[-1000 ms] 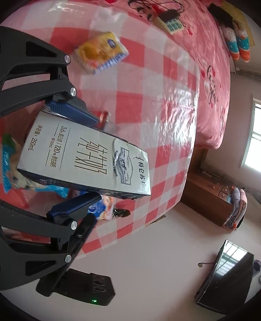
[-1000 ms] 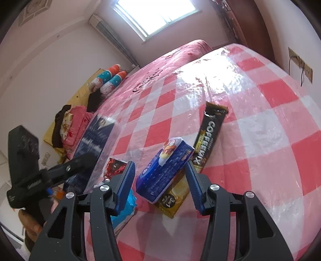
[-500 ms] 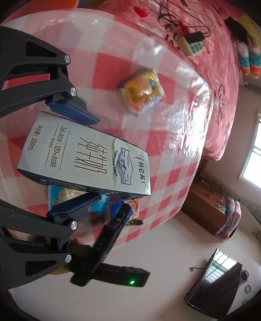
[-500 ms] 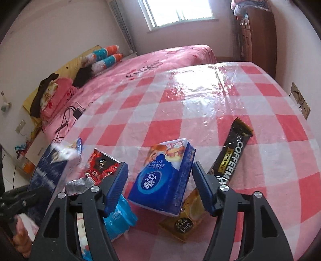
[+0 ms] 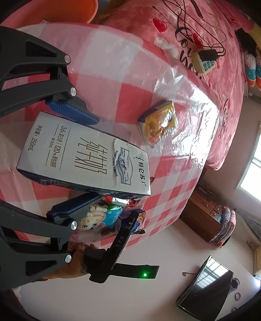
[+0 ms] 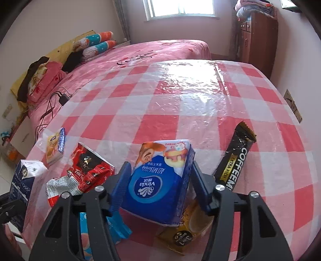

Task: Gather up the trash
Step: 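Grasp the blue Vinda tissue pack with the right tool while the left tool holds the carton, then carry the carton and tissue pack to the orange bin and release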

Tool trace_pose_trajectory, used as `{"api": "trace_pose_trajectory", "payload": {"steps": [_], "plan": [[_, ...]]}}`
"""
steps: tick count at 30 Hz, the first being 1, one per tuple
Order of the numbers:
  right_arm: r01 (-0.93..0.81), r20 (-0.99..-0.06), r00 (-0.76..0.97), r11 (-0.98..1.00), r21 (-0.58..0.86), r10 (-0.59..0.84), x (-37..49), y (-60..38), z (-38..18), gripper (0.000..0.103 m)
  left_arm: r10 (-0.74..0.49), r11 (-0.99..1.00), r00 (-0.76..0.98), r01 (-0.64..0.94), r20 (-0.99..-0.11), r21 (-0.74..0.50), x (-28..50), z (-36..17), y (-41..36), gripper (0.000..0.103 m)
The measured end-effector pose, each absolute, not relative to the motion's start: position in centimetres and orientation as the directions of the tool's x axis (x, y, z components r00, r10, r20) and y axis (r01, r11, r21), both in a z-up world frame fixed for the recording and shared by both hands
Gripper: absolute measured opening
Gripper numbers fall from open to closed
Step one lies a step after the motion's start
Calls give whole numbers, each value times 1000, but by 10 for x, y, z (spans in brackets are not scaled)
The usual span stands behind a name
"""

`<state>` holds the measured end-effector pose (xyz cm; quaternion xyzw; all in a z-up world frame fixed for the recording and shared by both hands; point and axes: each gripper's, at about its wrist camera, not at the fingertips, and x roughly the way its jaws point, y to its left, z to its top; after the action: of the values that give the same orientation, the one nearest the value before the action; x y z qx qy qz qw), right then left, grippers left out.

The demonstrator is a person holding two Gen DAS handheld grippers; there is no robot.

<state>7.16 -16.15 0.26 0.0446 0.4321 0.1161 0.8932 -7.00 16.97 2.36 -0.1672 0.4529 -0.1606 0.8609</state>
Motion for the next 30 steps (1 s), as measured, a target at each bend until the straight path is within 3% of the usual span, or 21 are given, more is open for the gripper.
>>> {"api": "trace_pose_trajectory", "payload": {"steps": [30], "plan": [[-219, -661, 706, 966, 138, 255, 15, -136, 59, 53, -432, 877, 581, 92, -690, -471, -119, 17, 219, 70]]}}
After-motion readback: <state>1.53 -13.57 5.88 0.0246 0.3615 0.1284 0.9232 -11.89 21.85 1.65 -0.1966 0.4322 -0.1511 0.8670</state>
